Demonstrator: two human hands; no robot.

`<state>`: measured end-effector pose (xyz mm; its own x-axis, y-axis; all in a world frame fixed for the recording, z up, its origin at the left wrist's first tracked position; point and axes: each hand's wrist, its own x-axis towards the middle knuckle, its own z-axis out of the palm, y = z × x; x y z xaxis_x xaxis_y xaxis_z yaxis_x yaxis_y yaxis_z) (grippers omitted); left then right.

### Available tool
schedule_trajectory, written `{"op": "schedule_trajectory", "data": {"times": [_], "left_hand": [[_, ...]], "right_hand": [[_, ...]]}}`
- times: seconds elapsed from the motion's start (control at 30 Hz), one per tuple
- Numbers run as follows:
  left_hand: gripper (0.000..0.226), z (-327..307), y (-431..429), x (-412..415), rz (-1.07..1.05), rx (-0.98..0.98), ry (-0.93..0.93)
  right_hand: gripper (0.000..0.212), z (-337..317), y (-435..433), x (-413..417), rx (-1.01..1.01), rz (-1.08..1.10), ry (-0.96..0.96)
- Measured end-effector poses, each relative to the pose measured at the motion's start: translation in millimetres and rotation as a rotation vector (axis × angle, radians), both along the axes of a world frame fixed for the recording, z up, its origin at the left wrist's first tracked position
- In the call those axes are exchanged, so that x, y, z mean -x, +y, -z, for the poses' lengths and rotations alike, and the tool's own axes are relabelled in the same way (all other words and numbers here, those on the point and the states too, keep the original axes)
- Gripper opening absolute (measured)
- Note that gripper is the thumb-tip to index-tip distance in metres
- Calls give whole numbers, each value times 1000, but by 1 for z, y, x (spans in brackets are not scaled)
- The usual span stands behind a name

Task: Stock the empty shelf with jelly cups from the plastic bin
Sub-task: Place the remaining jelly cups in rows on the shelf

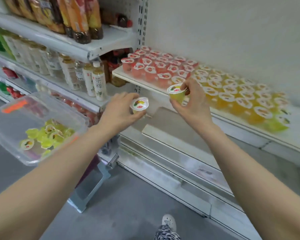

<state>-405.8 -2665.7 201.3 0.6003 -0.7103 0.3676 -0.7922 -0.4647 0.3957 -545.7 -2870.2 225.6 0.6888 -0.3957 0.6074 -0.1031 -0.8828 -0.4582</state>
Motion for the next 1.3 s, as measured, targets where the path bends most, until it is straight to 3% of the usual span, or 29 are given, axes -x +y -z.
{"op": "schedule_trajectory", "data": {"times": [0.4,0.63,1.1,1.3], "left_hand": [[60,-68,-215,118,225,154,-95],[60,-81,-326,180,249,124,-31],[58,-82,-422,215,167,101,69],[57,-76,-442,216,168,108,65]], "right_hand": [[40,-55,-183,177,-119,370,-128],[39,-38,-299,262,-239,510,99],[38,7,-404,250,-307,401,272],[38,17,-426,235,-307,371,223]]}}
